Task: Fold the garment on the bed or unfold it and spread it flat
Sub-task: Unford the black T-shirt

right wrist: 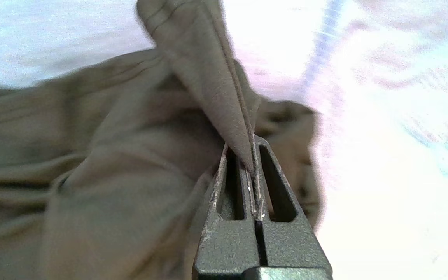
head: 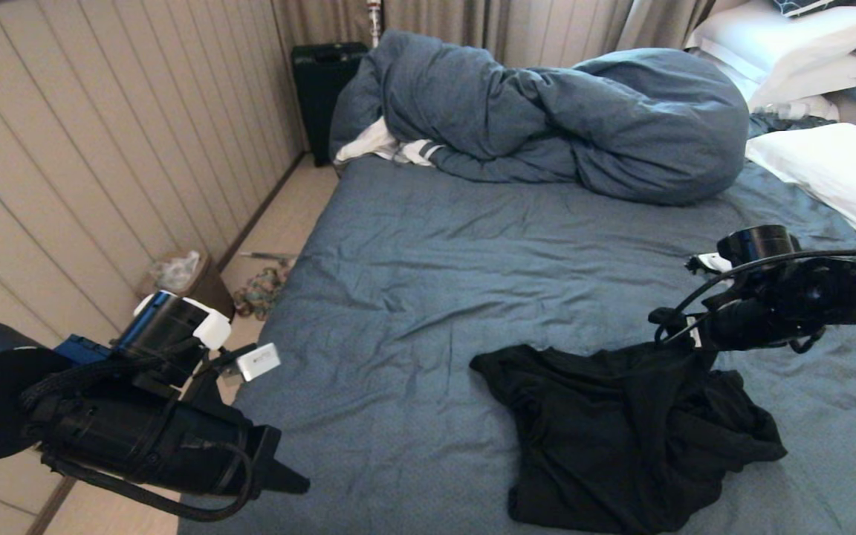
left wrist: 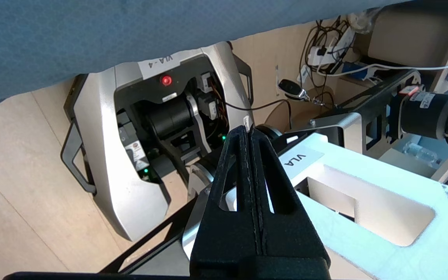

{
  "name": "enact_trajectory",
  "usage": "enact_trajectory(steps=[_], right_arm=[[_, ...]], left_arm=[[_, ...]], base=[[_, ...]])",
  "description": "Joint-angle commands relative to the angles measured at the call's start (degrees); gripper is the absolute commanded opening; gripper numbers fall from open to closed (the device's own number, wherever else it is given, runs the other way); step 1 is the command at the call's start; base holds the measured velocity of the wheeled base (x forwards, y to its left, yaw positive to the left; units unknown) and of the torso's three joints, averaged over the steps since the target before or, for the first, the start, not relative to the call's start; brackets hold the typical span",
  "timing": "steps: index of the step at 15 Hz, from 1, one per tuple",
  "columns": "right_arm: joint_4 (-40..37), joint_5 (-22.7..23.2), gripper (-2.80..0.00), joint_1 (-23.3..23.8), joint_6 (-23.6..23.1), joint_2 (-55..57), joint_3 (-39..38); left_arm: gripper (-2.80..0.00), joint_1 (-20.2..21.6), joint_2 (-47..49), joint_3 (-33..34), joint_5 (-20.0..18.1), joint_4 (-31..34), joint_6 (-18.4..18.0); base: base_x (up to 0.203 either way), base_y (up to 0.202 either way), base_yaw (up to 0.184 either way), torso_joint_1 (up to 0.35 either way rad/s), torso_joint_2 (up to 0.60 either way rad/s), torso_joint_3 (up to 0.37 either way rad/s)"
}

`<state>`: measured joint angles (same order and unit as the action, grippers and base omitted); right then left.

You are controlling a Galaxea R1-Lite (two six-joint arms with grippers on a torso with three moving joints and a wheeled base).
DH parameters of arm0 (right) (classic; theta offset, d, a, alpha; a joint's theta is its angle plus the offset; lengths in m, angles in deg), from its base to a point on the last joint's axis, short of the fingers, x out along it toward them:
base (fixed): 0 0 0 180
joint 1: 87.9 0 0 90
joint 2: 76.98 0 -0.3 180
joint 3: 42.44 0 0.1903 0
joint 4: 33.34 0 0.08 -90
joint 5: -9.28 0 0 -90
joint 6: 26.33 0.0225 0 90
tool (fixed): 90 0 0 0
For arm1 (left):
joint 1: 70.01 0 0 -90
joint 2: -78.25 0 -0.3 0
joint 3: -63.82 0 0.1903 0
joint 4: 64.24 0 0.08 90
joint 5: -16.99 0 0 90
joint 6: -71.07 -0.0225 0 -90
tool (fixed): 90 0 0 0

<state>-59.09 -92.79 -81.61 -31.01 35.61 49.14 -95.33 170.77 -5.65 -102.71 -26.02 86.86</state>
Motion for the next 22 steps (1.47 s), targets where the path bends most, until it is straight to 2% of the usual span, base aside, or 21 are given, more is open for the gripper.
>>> enact_trajectory(steps=[1,3,8,11,15,16,22], right_arm=[[2.3,0.46,-2.8,3.35,-0.43,-0.12,-1.95],[5.03,1.03,-2.8,6.54,-1.46,1.46,-2.2],[5.59,2.53,-2.8,13.09,-3.26,5.37,3.82],[5.47,2.58,-2.8,14.34,-3.91,7.36,5.64],[5.76,2.58,-2.8,14.12,-5.47,7.15,1.6],[6.12,2.58,0.0,14.1,-5.52,6.87,0.63],[8.43,4.04,0.0,14.54,-7.64,2.33,-2.07]], left_arm=[[-2.8,0.01,0.39,0.04,-0.18,0.09,0.12],[-2.8,-0.3,0.91,-0.04,-0.18,0.09,0.12],[-2.8,-0.61,1.17,-0.04,-0.18,0.09,0.21],[-2.8,-0.68,1.26,-0.04,-0.18,0.09,0.28],[-2.8,-0.96,1.52,-0.04,-0.18,0.09,0.21],[-2.8,-0.96,1.61,-0.03,-0.18,0.09,0.21],[-2.8,-1.22,1.61,-0.04,-0.09,0.09,0.21]], base=[[0.0,0.0,0.0,0.0,0.0,0.0],[0.0,0.0,0.0,0.0,0.0,0.0],[0.0,0.0,0.0,0.0,0.0,0.0],[0.0,0.0,0.0,0.0,0.0,0.0],[0.0,0.0,0.0,0.0,0.0,0.0],[0.0,0.0,0.0,0.0,0.0,0.0],[0.0,0.0,0.0,0.0,0.0,0.0]])
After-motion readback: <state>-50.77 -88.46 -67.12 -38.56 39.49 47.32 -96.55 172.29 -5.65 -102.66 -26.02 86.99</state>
